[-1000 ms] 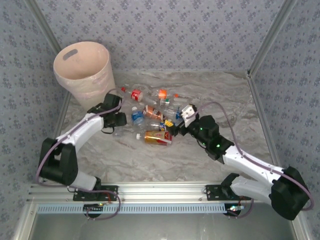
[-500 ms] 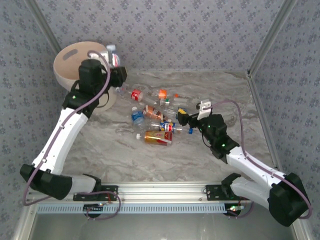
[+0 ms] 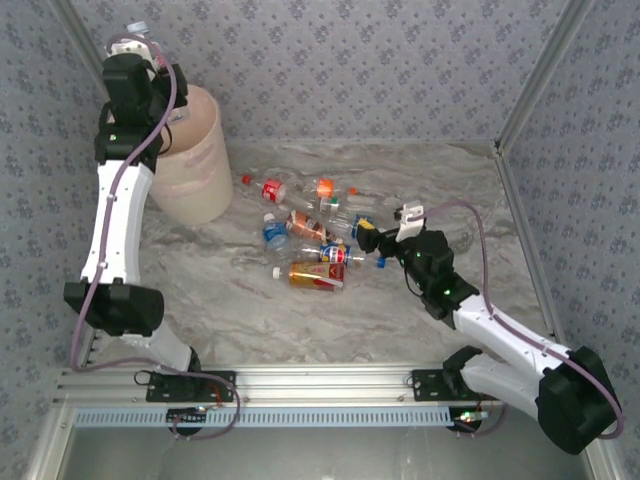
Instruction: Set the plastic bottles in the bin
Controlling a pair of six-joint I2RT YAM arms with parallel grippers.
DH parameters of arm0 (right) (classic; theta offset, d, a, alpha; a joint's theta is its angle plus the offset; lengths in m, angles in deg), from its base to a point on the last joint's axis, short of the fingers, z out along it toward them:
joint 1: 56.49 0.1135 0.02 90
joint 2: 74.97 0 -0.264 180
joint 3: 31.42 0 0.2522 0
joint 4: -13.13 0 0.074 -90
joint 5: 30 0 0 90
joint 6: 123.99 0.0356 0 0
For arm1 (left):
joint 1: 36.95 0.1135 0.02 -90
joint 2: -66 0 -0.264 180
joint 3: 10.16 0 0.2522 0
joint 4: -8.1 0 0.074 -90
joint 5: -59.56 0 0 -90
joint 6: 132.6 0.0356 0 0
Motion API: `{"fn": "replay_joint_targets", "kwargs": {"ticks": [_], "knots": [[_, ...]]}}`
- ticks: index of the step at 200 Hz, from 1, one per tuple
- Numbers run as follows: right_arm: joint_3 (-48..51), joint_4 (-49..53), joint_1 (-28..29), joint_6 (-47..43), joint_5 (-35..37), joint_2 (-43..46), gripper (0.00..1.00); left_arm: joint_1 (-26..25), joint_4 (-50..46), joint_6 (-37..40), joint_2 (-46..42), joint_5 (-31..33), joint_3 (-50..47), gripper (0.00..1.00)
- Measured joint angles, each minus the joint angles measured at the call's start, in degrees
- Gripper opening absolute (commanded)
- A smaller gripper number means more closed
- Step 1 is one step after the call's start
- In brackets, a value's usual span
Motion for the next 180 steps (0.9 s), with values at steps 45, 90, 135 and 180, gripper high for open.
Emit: {"fn": "replay_joint_targets", "kwargs": {"ticks": [45,90,135,180], "knots": [[0.26,0.96,0.0,0.44,0.44,1.38,1.0,2.99,-3.69,-2.38,7.43,-2.14,1.38,0.49],[0.26,2.99,-0.11,1.7,0.87,2.14,1.0,2.95,-5.49,-6.56,14.25,-7.13,3.21,0.66],[0.26,8.68,-2.23,3.8,0.68,2.25,1.0,2.95,-5.81,-9.33,14.58,-10.73,3.67,0.89],[0.26,13.0,-5.29,4.17,-1.18,2.27,1.0,2.93,-6.56,-9.75,11.1,-14.45,2.84,0.98]]}}
